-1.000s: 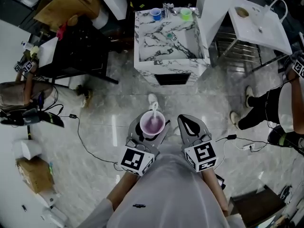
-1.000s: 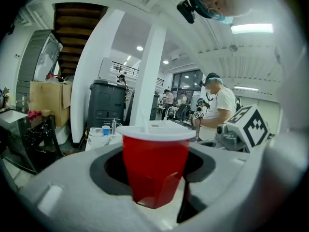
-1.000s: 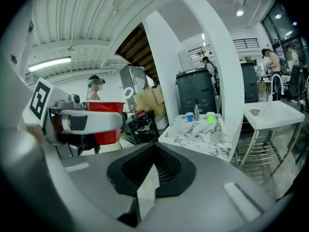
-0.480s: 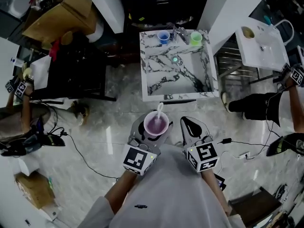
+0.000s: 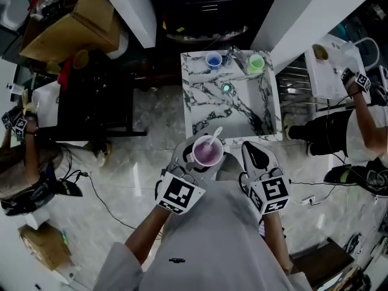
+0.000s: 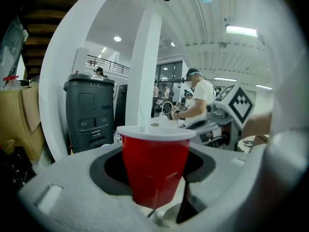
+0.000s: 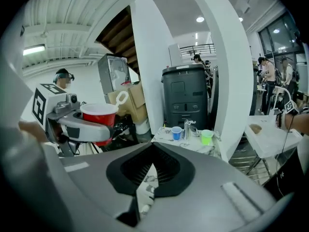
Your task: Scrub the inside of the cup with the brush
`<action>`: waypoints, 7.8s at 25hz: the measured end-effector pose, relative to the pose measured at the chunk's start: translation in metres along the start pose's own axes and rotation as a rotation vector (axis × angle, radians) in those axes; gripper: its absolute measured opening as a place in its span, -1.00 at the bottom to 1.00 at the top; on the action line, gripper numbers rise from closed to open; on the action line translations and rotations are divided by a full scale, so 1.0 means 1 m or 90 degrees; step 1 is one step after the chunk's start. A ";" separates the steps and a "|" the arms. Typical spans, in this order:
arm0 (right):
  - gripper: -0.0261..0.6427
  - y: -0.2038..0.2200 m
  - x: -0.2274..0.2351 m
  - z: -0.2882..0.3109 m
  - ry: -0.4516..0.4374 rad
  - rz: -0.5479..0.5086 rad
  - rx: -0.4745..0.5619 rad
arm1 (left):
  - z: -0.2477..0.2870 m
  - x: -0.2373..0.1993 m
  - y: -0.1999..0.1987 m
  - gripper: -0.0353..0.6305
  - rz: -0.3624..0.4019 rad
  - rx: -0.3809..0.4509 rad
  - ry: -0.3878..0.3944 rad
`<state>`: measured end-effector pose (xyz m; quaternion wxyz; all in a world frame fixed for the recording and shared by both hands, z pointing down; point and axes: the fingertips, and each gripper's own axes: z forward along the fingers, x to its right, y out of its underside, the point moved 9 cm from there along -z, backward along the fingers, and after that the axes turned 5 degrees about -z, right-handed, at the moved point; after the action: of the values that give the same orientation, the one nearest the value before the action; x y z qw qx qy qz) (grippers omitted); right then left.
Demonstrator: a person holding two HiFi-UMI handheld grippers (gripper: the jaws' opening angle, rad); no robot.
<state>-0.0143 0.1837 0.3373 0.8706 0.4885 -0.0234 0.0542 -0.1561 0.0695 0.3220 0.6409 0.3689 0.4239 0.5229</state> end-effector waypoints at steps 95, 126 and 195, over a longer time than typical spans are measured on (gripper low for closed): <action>-0.85 -0.098 0.079 0.103 -0.513 -0.439 -0.045 | 0.116 -0.065 -0.004 -0.08 0.245 -0.249 -0.006; -0.85 -0.082 0.071 0.093 -0.534 -0.400 -0.049 | 0.112 -0.056 -0.002 -0.08 0.255 -0.254 -0.012; -0.85 -0.082 0.089 0.080 -0.590 -0.370 -0.051 | 0.130 -0.061 0.003 -0.08 0.260 -0.261 0.000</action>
<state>0.0844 0.0797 0.3172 0.7660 0.4142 -0.2708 -0.4102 -0.0422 0.0065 0.3825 0.5832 0.3097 0.2264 0.7161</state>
